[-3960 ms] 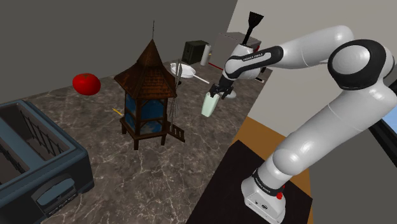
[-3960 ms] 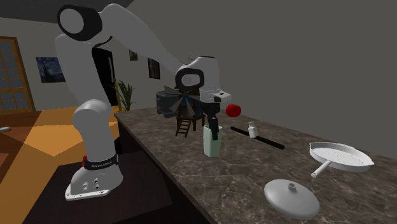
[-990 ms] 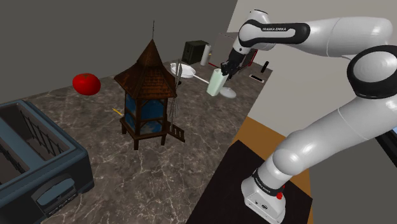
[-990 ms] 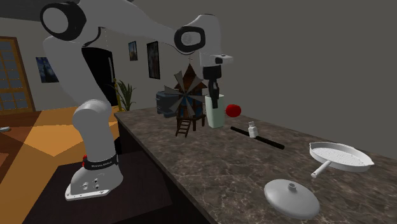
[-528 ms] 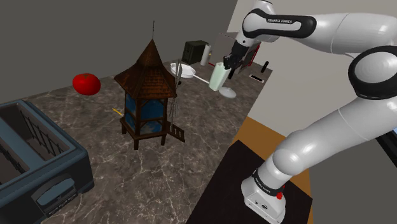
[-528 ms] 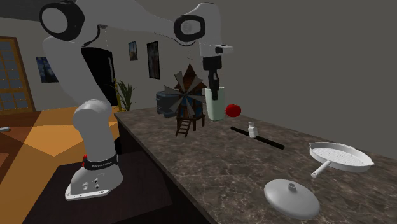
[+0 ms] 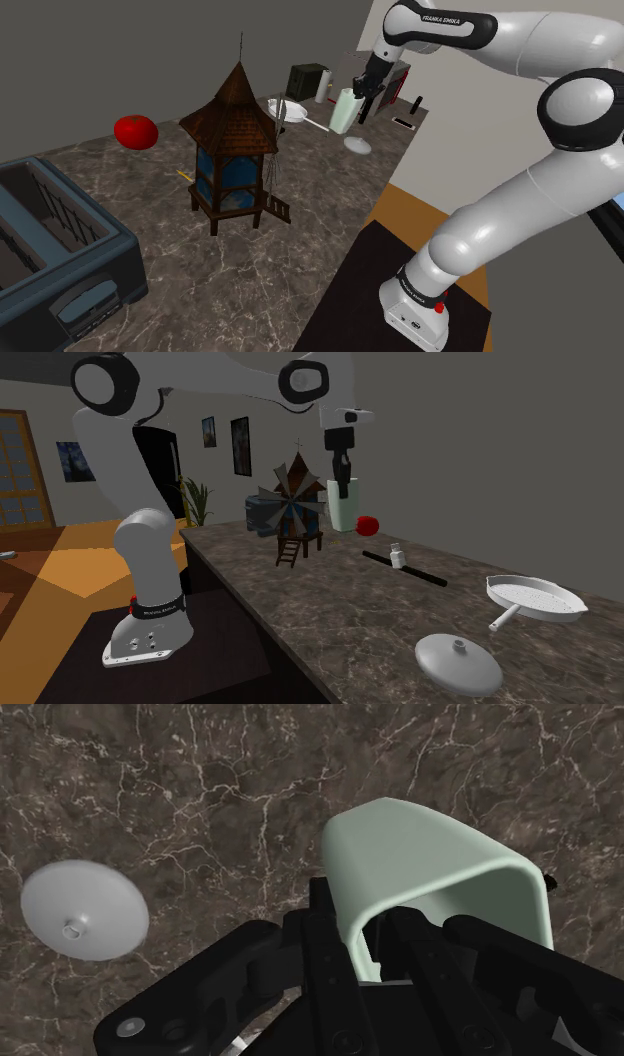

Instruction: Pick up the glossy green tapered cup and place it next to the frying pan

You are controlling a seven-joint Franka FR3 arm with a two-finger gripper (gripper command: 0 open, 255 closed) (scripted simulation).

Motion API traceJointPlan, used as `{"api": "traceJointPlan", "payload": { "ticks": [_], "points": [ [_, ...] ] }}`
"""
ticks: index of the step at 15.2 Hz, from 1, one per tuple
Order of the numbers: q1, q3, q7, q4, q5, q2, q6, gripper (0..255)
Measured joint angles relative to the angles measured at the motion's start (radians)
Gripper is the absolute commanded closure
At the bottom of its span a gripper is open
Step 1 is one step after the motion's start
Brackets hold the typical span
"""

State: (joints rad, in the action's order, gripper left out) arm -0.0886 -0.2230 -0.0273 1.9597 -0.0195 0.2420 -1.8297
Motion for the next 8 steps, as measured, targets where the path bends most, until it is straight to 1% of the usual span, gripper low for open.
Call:
{"api": "traceJointPlan", "payload": {
  "ticks": [4, 8],
  "points": [
    [-0.001, -0.021, 0.033, -0.111, 0.036, -0.152, -0.037, 255],
    [-0.011, -0.035, 0.066, -0.232, 0.075, -0.297, -0.054, 255]
  ]
}}
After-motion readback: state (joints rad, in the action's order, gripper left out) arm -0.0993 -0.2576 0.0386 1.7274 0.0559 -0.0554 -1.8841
